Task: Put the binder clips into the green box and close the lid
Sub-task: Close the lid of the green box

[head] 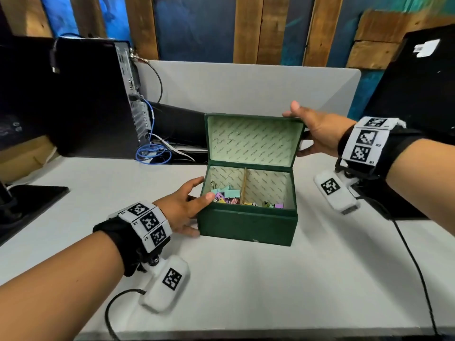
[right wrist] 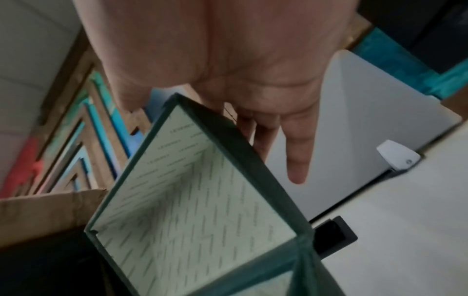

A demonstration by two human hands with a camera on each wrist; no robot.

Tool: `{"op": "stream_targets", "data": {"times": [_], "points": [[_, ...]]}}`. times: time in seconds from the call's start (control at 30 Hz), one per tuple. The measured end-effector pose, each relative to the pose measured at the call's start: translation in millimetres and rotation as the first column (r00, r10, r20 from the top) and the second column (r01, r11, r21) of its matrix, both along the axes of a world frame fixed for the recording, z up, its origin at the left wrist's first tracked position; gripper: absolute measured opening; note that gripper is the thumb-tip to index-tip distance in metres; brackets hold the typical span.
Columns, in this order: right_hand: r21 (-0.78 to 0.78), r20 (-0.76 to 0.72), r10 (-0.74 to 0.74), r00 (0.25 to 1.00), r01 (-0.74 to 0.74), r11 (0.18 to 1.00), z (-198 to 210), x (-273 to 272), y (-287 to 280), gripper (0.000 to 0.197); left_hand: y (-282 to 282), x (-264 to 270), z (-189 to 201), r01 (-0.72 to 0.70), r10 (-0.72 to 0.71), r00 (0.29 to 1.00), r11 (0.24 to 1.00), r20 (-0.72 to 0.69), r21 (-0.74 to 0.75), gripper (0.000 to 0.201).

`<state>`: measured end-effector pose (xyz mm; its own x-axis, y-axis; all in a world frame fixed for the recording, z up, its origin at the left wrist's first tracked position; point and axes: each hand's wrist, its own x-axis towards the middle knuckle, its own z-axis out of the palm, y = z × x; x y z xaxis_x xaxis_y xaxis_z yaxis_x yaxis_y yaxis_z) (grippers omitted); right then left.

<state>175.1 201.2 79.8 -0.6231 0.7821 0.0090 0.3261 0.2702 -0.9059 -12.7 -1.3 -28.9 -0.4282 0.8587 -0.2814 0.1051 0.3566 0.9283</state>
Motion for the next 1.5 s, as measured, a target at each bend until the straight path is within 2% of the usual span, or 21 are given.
{"op": "stream_targets", "data": {"times": [0.07, 0.17, 0.27, 0.33, 0.43, 0.6, 0.8, 1.03, 1.2, 1.33, 1.43, 1.5], "points": [[0.164, 0.050, 0.004, 0.999, -0.012, 0.986, -2.1, 11.7, -12.5, 0.038, -4.9, 5.6, 3.2, -0.022, 0.022, 1.000, 1.000, 0.008, -0.003, 0.059], [0.327, 0.124, -0.003, 0.992, -0.038, 0.944, -14.0, 27.3, -32.1, 0.030, -8.5, 15.0, 13.9, -0.089, 0.088, 0.995, 0.996, 0.036, 0.016, 0.047], [0.368, 0.231, 0.028, 0.973, -0.114, 0.923, -34.5, 39.8, -59.3, 0.038, -16.0, 16.9, 24.9, -0.139, 0.135, 0.987, 0.990, 0.086, 0.036, 0.059], [0.398, 0.300, -0.011, 0.954, -0.115, 0.910, -46.6, 46.4, -79.6, 0.048, -21.6, 16.1, 29.8, -0.146, 0.141, 0.986, 0.988, 0.092, 0.051, 0.066], [0.444, 0.339, -0.087, 0.937, -0.078, 0.893, -62.0, 47.6, -98.1, 0.061, -25.9, 23.0, 36.7, -0.151, 0.149, 0.988, 0.988, 0.046, 0.037, 0.061], [0.434, 0.215, -0.131, 0.968, 0.025, 0.901, -72.2, 41.8, -100.9, 0.049, -18.1, 34.2, 38.7, -0.183, 0.183, 0.981, 0.983, -0.060, 0.007, 0.044], [0.266, 0.116, -0.082, 0.990, 0.048, 0.963, -67.3, 31.9, -71.3, 0.044, 18.9, 19.4, 38.3, -0.234, 0.235, 0.968, 0.972, 0.088, -0.015, 0.025], [0.233, 0.077, -0.041, 0.996, 0.022, 0.972, -64.2, 10.2, -25.9, 0.039, 59.0, -13.9, 41.0, -0.170, 0.175, 0.983, 0.981, 0.052, -0.090, 0.020], [0.236, 0.105, -0.005, 0.994, -0.020, 0.972, -64.8, 0.8, -0.7, 0.039, 76.0, -31.1, 42.4, -0.121, 0.140, 0.986, 0.974, 0.088, -0.191, 0.015], [0.259, 0.246, 0.056, 0.968, -0.121, 0.958, -54.6, -0.5, 7.4, 0.040, 79.0, -35.9, 50.0, -0.119, 0.147, 0.984, 0.961, 0.097, -0.251, 0.012], [0.260, 0.363, 0.090, 0.927, -0.193, 0.946, -24.6, 3.3, 6.0, 0.033, 73.2, -36.6, 60.7, -0.062, 0.090, 0.993, 0.952, 0.081, -0.300, 0.019], [0.263, 0.335, 0.111, 0.936, -0.206, 0.943, 9.6, 5.3, 2.4, 0.025, 66.5, -42.5, 74.8, -0.027, 0.055, 0.996, 0.938, 0.070, -0.345, 0.020]]}}
